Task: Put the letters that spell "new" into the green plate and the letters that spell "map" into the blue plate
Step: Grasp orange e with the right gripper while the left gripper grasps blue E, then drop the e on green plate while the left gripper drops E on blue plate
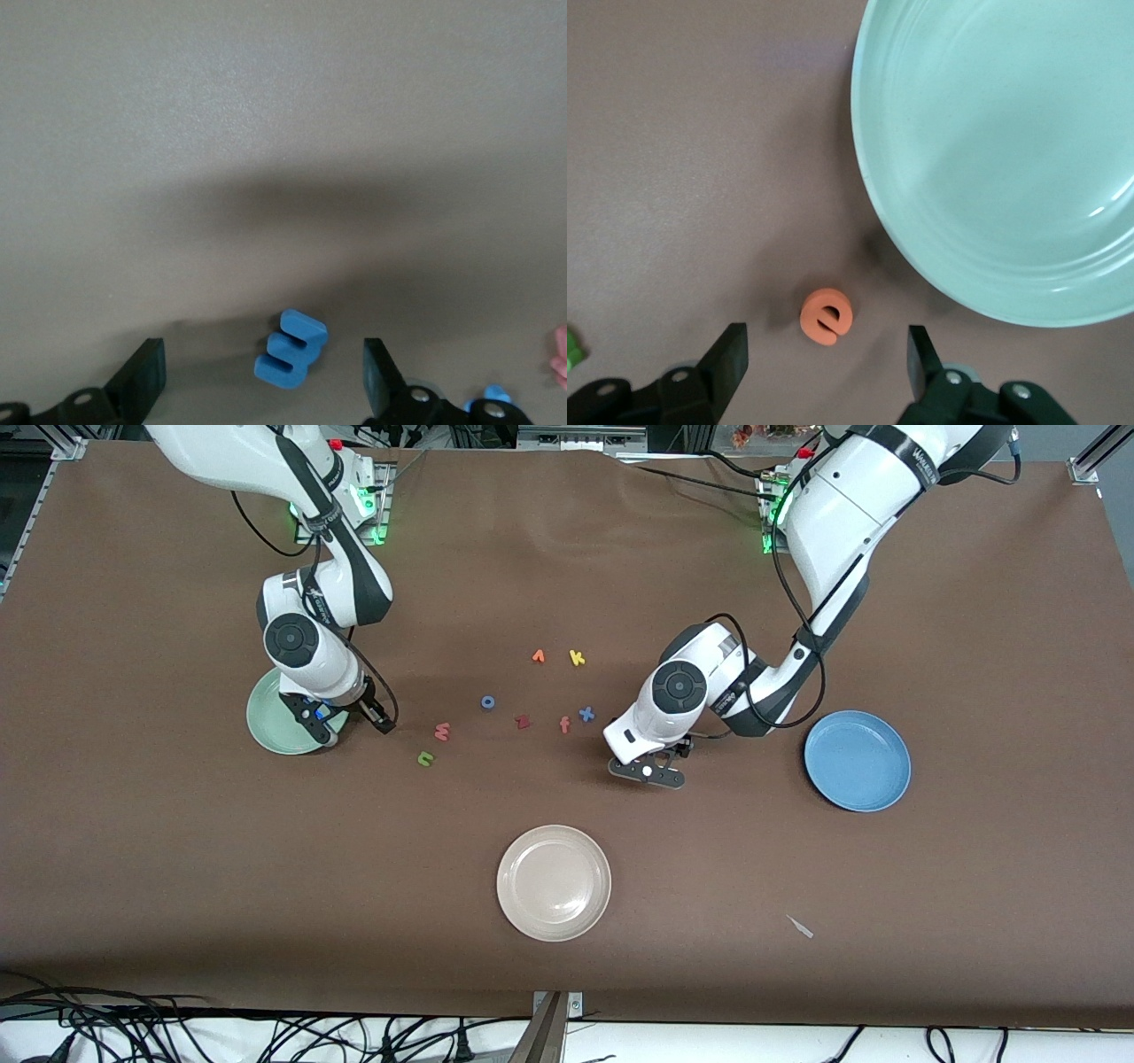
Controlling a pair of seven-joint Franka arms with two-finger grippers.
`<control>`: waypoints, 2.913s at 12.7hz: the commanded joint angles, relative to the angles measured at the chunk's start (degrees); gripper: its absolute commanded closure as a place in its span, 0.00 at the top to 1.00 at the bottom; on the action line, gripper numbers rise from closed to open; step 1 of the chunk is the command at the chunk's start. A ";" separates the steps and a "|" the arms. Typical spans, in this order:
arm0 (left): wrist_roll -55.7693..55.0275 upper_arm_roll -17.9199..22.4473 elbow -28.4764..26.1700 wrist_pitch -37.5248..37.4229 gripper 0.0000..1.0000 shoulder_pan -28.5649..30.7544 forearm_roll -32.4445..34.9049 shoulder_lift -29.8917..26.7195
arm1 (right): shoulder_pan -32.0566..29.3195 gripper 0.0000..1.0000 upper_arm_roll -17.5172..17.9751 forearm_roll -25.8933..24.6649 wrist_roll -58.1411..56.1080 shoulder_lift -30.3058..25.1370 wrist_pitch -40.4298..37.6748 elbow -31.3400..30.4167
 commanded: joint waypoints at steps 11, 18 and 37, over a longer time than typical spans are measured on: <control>-1.95 0.77 1.38 0.68 0.56 -2.51 2.75 2.36 | 0.61 0.00 -0.09 -0.87 1.36 -1.55 0.87 0.42; -1.95 3.23 1.47 0.77 0.28 -4.08 2.84 2.80 | 0.43 0.00 -12.81 -1.04 -24.97 -9.39 -11.81 0.62; 34.59 -9.34 1.83 -31.03 0.11 29.30 2.30 -8.10 | 2.80 1.00 3.15 5.55 -30.55 6.14 -10.46 19.24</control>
